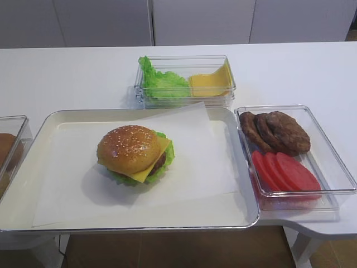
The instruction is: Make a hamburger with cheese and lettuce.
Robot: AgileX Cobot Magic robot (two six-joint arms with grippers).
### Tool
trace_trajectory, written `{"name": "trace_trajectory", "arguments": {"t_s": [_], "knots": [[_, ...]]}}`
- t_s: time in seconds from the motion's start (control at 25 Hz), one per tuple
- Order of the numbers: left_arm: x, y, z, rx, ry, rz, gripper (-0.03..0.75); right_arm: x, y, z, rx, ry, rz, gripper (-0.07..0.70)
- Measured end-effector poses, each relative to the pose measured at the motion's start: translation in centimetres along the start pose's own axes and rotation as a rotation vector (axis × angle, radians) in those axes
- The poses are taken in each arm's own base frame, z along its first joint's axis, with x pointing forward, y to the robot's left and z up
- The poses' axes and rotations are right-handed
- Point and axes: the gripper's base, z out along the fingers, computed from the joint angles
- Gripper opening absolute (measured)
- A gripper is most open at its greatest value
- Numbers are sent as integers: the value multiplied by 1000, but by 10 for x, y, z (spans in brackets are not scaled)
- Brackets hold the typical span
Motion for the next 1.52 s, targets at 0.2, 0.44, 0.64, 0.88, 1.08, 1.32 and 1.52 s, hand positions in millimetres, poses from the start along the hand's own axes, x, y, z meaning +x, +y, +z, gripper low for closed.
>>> {"name": "trace_trajectory", "arguments": {"t_s": [0.2, 0.44, 0.64, 0.88, 1.08, 1.32, 1.52], "knots": [[-2, 0, 3, 3, -24, 9, 293, 0, 0, 0, 0, 0, 0, 7], [-1, -2, 11, 21, -37, 41, 293, 0, 0, 0, 0, 0, 0, 7], [-1, -3, 12, 27, -39, 43, 293, 0, 0, 0, 0, 0, 0, 7], [-1, -3, 12, 27, -39, 43, 292, 0, 0, 0, 0, 0, 0, 7], [-1, -3, 12, 27, -40, 43, 299, 0, 0, 0, 0, 0, 0, 7], [-1, -3, 12, 27, -40, 43, 386, 0, 0, 0, 0, 0, 0, 7], [-1, -3, 12, 27, -42, 43, 395, 0, 0, 0, 0, 0, 0, 7]]}}
